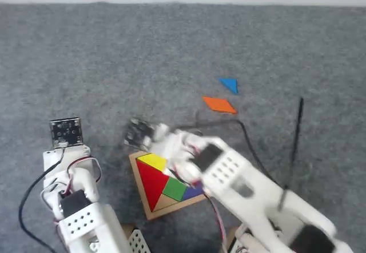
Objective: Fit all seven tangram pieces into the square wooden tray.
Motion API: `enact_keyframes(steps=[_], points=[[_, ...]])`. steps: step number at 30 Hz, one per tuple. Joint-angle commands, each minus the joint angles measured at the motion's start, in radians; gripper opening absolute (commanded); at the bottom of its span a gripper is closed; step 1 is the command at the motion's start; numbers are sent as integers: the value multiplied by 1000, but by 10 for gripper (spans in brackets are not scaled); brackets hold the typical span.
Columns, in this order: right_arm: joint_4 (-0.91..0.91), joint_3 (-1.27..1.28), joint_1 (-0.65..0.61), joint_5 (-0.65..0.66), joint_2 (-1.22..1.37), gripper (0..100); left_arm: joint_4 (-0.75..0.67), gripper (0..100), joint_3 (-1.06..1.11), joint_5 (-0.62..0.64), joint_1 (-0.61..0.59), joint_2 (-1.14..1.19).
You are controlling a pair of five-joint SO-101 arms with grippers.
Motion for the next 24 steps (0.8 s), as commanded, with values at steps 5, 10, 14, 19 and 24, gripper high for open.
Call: enact_keyframes(steps=[5, 10, 14, 19, 24], points=[[-87, 57, 84, 14, 59, 37, -5, 26, -8, -8, 6, -15], [-122, -58, 88, 14, 275, 37, -3, 26, -8, -8, 6, -15], [-101, -172, 88, 14, 412, 37, 6, 26, -8, -11, 8, -17], [-82, -224, 88, 14, 429, 37, 6, 26, -8, -11, 8, -17], [-101, -224, 88, 14, 429, 37, 6, 26, -8, -11, 8, -17]])
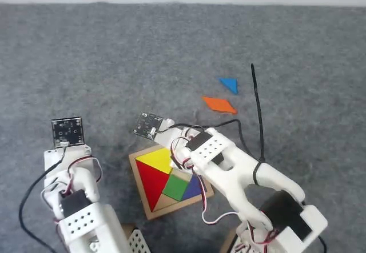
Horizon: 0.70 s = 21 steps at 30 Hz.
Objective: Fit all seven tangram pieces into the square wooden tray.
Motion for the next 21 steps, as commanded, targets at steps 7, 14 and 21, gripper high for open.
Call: enact_keyframes(steps=[7, 14, 21], points=[[145, -54, 76, 12, -189, 37, 6, 26, -8, -11, 9, -17], [188, -18, 157, -204, -315, 187, 6, 26, -8, -11, 9, -17], [124, -15, 54, -311, -159, 169, 8, 26, -8, -11, 9, -17]])
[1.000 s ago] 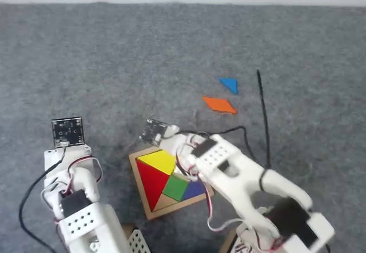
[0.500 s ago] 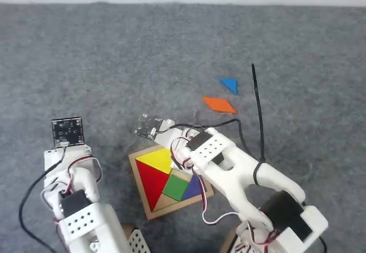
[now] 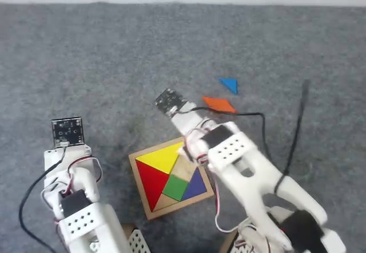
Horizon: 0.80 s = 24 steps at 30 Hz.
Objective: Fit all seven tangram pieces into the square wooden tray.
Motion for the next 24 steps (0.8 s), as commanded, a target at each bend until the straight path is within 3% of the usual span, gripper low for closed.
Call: enact_keyframes(steps=[1, 11, 17, 19, 24], points=[[-67, -12, -24, -66, 71, 170, 8, 26, -8, -11, 9, -17], [-79, -69, 30, -57, 213, 165, 8, 26, -8, -11, 8, -17], [-79, -72, 31, -66, 214, 2, 9, 26, -8, -11, 8, -17], [-77, -72, 38, -68, 214, 16, 9, 26, -8, -11, 8, -17], [-58, -75, 110, -238, 214, 6, 9, 26, -8, -11, 8, -17]])
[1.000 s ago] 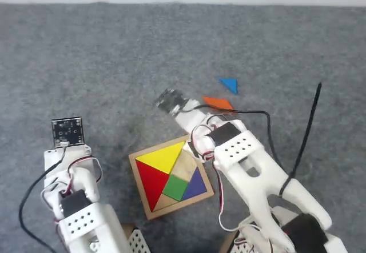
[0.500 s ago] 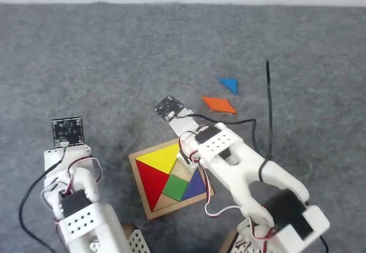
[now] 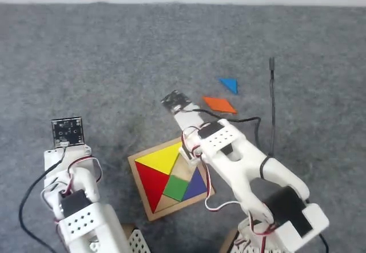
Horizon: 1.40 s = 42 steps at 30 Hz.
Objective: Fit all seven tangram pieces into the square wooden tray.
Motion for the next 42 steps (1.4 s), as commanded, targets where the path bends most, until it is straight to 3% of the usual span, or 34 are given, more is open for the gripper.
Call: enact_keyframes(steps=[1, 7, 17, 19, 22, 25, 33, 36, 42], points=[[15, -48, 61, -95, -7, 6, 9, 26, -8, -11, 8, -17], [15, -74, 73, -213, -5, 8, 9, 26, -8, -11, 8, -17], [-44, -74, -8, -374, -4, 12, 9, 26, -8, -11, 9, -17], [-38, -78, -8, -373, -4, 52, 9, 26, -8, -11, 9, -17], [5, -91, 4, -361, -15, 197, 9, 26, -8, -11, 9, -17], [110, -160, 12, -259, -15, 292, 9, 26, -8, -11, 9, -17], [351, -414, 153, 18, -8, 292, 9, 26, -8, -11, 9, -17], [312, -465, 217, 121, -1, 292, 9, 26, -8, -11, 9, -17], [183, -470, 242, 586, 91, 292, 9, 26, -8, -11, 9, -17]])
